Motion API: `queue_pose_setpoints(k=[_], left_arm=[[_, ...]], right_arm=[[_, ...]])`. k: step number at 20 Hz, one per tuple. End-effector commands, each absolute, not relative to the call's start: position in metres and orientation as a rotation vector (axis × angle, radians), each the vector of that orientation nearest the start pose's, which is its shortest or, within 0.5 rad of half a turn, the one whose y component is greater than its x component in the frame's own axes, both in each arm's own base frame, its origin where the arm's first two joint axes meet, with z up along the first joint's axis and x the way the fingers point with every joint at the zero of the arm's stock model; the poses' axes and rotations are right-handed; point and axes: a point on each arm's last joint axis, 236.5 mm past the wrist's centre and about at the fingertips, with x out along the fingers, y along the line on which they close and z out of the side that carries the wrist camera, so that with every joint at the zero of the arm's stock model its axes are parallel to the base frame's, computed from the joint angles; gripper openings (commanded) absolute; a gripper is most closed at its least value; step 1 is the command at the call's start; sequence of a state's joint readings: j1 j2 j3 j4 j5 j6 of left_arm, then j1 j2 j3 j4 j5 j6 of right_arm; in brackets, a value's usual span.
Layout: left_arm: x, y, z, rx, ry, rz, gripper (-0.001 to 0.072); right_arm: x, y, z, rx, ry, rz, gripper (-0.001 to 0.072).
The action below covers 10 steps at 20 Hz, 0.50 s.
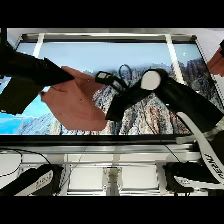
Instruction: Fold the clothes and pants, and hang the long-sleeved shirts on hangers.
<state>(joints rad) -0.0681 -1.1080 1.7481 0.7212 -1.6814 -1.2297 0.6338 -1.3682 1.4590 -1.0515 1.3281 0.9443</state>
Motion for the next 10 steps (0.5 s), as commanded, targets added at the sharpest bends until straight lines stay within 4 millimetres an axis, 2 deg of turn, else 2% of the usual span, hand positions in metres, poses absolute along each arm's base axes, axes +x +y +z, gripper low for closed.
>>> queue_pose_setpoints(k=[1, 4, 6, 8, 10], left_arm=[[0.259, -0.191, 0.293, 0.019, 0.872, -1.053, 0.0021], [0.257, -0.183, 0.284, 0.062, 0.905, -1.036, 0.0022], [0.258, -0.178, 0.279, 0.099, 0.913, -1.027, 0.0022], [0.259, -0.176, 0.277, 0.116, 0.909, -1.025, 0.0022], [0.26, -0.177, 0.277, 0.115, 0.911, -1.025, 0.0022]], right_arm=[[0.309, 0.344, 0.08, -0.574, 0.857, 1.219, 0.0551], [0.35, 0.325, 0.094, -0.597, 0.75, 1.151, 0.0551], [0.369, 0.308, 0.098, -0.621, 0.713, 1.129, 0.0551], [0.371, 0.301, 0.095, -0.607, 0.723, 1.152, 0.055], [0.353, 0.311, 0.089, -0.573, 0.748, 1.253, 0.055]])
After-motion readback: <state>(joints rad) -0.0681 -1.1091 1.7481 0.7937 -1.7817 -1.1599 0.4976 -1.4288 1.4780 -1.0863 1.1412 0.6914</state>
